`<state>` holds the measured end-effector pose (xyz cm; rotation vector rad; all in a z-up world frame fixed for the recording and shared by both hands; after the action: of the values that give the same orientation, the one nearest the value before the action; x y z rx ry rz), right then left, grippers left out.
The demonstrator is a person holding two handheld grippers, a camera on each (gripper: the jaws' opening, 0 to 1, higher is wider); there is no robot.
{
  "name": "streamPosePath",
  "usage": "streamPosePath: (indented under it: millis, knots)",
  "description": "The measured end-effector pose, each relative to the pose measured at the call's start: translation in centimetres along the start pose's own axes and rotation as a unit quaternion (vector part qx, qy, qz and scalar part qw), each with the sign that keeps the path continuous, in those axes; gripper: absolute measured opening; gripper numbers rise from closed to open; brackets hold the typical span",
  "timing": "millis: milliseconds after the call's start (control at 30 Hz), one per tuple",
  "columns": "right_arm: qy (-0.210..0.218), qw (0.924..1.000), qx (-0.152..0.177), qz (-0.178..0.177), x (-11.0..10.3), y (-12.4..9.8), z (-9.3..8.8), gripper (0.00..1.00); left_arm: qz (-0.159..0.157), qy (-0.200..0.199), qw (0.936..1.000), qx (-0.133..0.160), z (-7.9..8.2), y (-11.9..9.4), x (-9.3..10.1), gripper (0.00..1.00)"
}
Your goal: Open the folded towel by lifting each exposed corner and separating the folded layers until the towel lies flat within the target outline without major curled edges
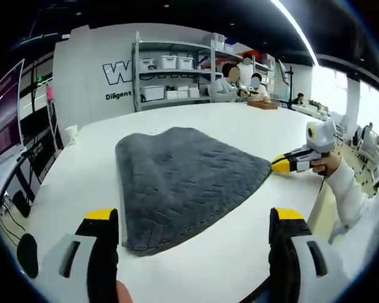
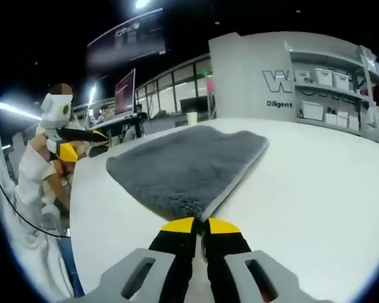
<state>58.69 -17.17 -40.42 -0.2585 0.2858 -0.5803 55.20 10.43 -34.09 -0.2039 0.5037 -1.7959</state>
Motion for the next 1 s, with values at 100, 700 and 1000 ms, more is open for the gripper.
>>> streamPosePath:
  millis: [100, 700, 1000]
  knots:
    - [-0.003, 0.9999, -0.007, -0.007, 0.1, -0.1, 0.0, 0.00, -0.002, 0.002, 1.0000, 0.003, 0.0, -0.1, -0.1, 0.98]
    - [-0.045, 0.9938, -0.083, -0.057, 1.0, -1.0, 0.0, 0.00, -0.008, -0.030, 0.9993, 0.021, -1.1, -1.0, -2.8, 0.99]
    - [-0.095, 0.9819, -0.141, -0.084, 2.3, -1.8, 0.7, 0.00, -0.011, -0.049, 0.9984, 0.028, -1.5, -1.2, -4.0, 0.99]
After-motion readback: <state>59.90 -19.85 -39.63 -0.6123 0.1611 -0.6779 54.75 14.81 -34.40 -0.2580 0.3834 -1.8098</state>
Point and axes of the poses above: the point that each gripper's makers call its tool centre point, and the gripper's own axes: y roughly forward along the fingers, x roughly to its right, z roughly out of its top, the point moved 3 cm from there along -y, roughly backward along the fingers, and after that the axes turned 15 degrees about z, right-handed, at the moved point
